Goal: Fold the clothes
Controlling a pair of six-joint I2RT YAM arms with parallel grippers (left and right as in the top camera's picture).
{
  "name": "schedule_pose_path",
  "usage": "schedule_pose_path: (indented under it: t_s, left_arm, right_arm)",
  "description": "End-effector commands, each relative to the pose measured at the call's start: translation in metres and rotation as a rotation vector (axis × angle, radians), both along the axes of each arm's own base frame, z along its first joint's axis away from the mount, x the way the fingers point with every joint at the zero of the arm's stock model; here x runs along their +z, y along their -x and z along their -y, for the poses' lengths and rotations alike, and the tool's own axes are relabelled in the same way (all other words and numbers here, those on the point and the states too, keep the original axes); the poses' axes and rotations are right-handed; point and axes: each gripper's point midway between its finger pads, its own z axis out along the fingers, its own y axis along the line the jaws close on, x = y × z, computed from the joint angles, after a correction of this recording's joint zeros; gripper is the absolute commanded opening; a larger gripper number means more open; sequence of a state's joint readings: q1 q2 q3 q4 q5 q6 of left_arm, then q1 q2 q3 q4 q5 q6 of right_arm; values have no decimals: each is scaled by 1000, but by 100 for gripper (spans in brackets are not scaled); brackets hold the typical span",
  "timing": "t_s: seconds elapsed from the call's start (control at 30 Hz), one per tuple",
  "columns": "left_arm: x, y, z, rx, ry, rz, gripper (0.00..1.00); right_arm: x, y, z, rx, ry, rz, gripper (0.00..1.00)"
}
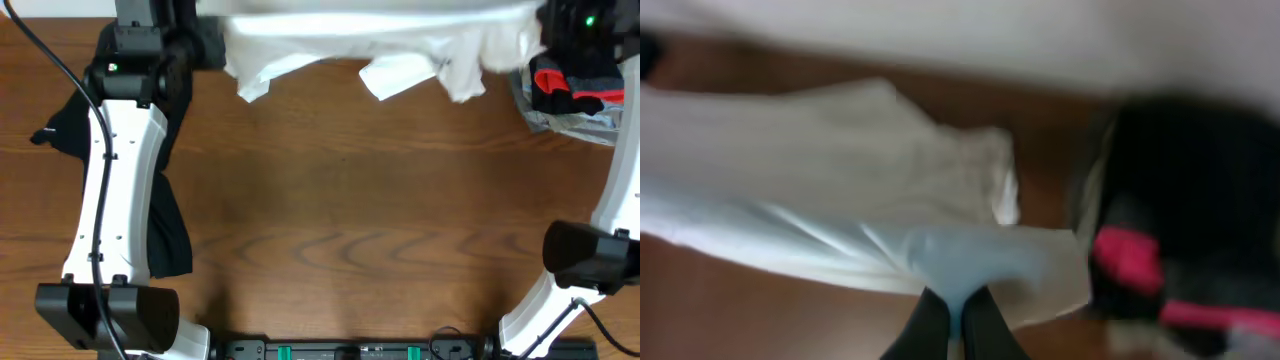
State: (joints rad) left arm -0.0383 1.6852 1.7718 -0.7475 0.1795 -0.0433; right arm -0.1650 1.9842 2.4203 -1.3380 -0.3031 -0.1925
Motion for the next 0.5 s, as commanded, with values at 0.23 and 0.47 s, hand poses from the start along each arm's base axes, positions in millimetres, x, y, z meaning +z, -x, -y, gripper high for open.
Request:
schedule_pose_path:
  t_s: [0.23,0.47]
  left_arm:
    - [-47,80,-3,-20,6,-378,6]
    - [-64,126,-4,-22,1,-579,6]
  right_arm:
    - [-31,58,-9,9,-27,-270,1]
    - [-39,78,-4,-33,-16,-358,1]
